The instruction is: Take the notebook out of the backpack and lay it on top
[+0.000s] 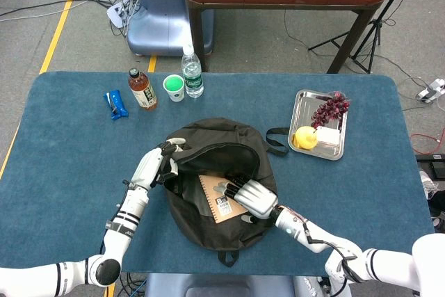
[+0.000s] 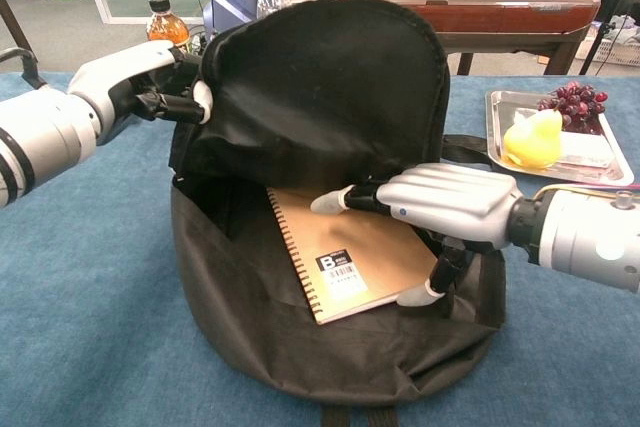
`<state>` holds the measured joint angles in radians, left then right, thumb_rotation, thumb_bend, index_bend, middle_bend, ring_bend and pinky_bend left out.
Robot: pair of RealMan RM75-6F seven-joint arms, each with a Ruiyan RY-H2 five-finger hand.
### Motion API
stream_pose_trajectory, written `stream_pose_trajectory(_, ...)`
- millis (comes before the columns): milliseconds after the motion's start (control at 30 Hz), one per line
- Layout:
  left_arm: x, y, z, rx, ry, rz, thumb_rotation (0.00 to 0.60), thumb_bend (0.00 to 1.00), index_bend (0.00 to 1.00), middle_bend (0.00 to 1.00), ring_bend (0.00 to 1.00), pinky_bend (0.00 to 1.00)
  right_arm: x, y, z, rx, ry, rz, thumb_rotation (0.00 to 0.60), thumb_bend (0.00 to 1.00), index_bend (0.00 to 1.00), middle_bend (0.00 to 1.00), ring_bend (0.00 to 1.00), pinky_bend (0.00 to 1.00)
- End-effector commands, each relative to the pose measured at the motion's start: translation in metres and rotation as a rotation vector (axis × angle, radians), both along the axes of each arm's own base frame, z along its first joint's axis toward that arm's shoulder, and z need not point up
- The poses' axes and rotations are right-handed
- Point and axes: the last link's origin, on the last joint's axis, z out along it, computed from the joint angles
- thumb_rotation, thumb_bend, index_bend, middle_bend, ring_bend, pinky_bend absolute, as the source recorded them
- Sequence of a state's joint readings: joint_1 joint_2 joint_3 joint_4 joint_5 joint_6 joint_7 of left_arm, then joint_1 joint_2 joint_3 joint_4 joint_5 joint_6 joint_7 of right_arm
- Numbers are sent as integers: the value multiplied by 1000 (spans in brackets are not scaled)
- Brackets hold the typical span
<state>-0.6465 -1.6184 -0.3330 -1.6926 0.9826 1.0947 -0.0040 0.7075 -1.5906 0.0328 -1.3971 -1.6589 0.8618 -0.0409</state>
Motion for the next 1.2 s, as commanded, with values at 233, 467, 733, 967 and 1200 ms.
stream_pose_trajectory(233, -3, -1, -1, -9, -5, 5, 600, 747, 474, 203, 176, 109, -3, 6, -13, -13, -6, 26, 600, 176, 0, 91, 8, 80)
stream_pose_trajectory(467, -2, -1, -1, -14, -11, 3, 600, 746, 474, 200, 176, 109, -4, 5, -19, -49, 14, 65, 600, 177, 0, 68, 0, 46)
stream_pose_trajectory(733, -4, -2, 0, -15, -14, 10, 600, 744, 474, 198, 176, 109, -5, 6, -26, -63, 24, 73, 600, 177, 0, 68, 0, 45)
stream_pose_trajectory(967, -6, -3, 0, -21, -20, 13, 600, 742, 474, 194, 176, 109, -5, 3, -33, -97, 41, 101, 600, 177, 0, 68, 0, 45)
stream_pose_trajectory(1200, -8, -3, 0, -21, -24, 19, 600, 742, 474, 193, 176, 109, -4, 0, -37, -113, 35, 102, 600, 196, 0, 68, 0, 45)
